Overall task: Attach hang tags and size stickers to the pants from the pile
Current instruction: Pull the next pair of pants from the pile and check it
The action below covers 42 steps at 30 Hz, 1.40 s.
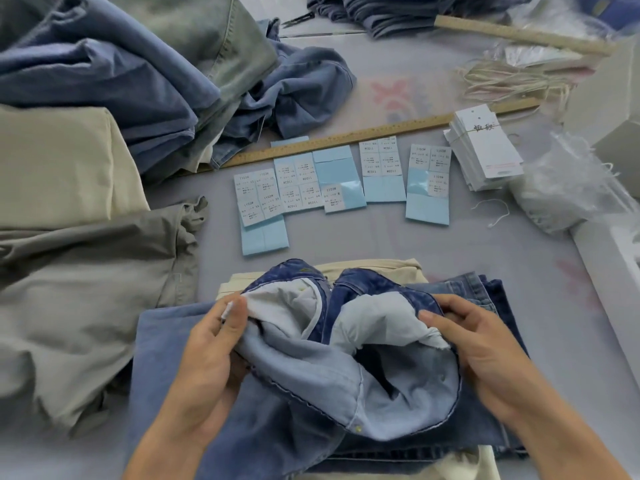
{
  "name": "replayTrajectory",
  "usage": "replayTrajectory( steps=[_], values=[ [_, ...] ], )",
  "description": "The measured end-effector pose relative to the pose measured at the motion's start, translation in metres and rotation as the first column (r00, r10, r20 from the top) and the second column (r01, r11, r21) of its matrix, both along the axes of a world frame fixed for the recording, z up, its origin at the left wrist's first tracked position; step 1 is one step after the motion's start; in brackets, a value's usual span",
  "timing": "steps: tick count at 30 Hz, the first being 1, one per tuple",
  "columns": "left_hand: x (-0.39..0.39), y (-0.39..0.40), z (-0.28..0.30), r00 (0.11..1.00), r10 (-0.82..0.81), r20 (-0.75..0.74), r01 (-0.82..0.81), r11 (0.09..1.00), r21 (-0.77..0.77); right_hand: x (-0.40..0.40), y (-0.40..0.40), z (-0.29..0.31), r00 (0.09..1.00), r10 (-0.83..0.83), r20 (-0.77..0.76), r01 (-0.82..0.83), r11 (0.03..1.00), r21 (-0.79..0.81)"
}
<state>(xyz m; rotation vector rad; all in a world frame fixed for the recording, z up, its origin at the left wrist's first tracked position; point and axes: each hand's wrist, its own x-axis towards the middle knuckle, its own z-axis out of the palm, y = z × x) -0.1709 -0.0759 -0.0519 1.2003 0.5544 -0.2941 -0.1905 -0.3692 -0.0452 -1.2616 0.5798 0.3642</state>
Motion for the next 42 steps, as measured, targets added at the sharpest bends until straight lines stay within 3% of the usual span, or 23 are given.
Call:
replayTrajectory(
  steps=[8,11,13,15,18,20,21,23,25,26,27,29,31,33,36,40,42],
  values=[
    [-0.011,-0.003,0.017,0.992,0.069,-0.107,-0.106,0.913,-0.394,-0.004,0.002,0.003,0.999,0.042,-0.03,-0.043,0.999,-0.025],
    [-0.012,0.004,0.016,1.0,-0.004,-0.029,-0.005,0.946,-0.323,-0.009,-0.007,0.011,0.983,0.164,0.087,-0.175,0.975,0.139],
    [-0.009,0.008,0.018,0.992,-0.117,0.039,0.123,0.956,-0.265,-0.011,-0.016,0.017,0.941,0.296,0.161,-0.321,0.934,0.156],
    [-0.006,0.011,0.021,0.982,-0.148,0.117,0.16,0.982,-0.103,-0.011,-0.022,0.021,0.913,0.381,0.148,-0.39,0.92,0.039],
    [0.0,0.012,0.026,0.959,-0.186,0.215,0.134,0.962,0.237,-0.007,-0.023,0.024,0.927,0.37,0.066,-0.341,0.9,-0.27],
    [0.002,0.011,0.028,0.941,-0.253,0.223,0.107,0.851,0.514,-0.005,-0.024,0.022,0.944,0.327,0.038,-0.268,0.83,-0.489],
    [0.002,0.01,0.03,0.932,-0.284,0.224,0.067,0.744,0.665,-0.004,-0.023,0.021,0.95,0.31,0.028,-0.234,0.771,-0.592],
    [0.0,0.006,0.036,0.89,-0.371,0.267,-0.082,0.444,0.892,-0.004,-0.02,0.021,0.958,0.287,0.02,-0.174,0.633,-0.754],
    [-0.005,0.0,0.044,0.852,-0.445,0.275,-0.237,0.14,0.961,-0.007,-0.011,0.02,0.962,0.274,0.015,-0.129,0.501,-0.855],
    [-0.006,-0.002,0.048,0.85,-0.441,0.287,-0.292,0.059,0.955,-0.009,-0.006,0.019,0.964,0.264,0.032,-0.098,0.464,-0.88],
    [-0.006,-0.002,0.051,0.857,-0.414,0.307,-0.318,0.042,0.947,-0.01,-0.001,0.019,0.966,0.252,0.061,-0.064,0.457,-0.887],
    [-0.002,0.0,0.054,0.897,-0.305,0.32,-0.28,0.168,0.945,-0.012,0.008,0.018,0.967,0.225,0.122,-0.006,0.496,-0.868],
    [0.003,0.001,0.053,0.941,-0.19,0.278,-0.184,0.401,0.897,-0.011,0.012,0.017,0.97,0.198,0.139,0.006,0.553,-0.833],
    [0.006,0.0,0.05,0.963,-0.125,0.241,-0.124,0.586,0.801,-0.009,0.012,0.016,0.982,0.119,0.149,0.028,0.681,-0.731],
    [0.004,-0.005,0.046,0.967,-0.082,0.241,-0.117,0.696,0.709,-0.007,0.011,0.019,0.986,-0.035,0.161,0.111,0.865,-0.49],
    [-0.006,-0.017,0.037,0.998,0.053,0.018,-0.055,0.883,0.465,-0.016,0.021,0.01,0.999,-0.036,0.021,0.042,0.894,-0.447],
    [-0.014,-0.02,0.034,0.995,0.085,-0.055,-0.067,0.961,0.268,-0.027,0.025,0.004,0.995,-0.072,-0.075,0.039,0.927,-0.373]
  ],
)
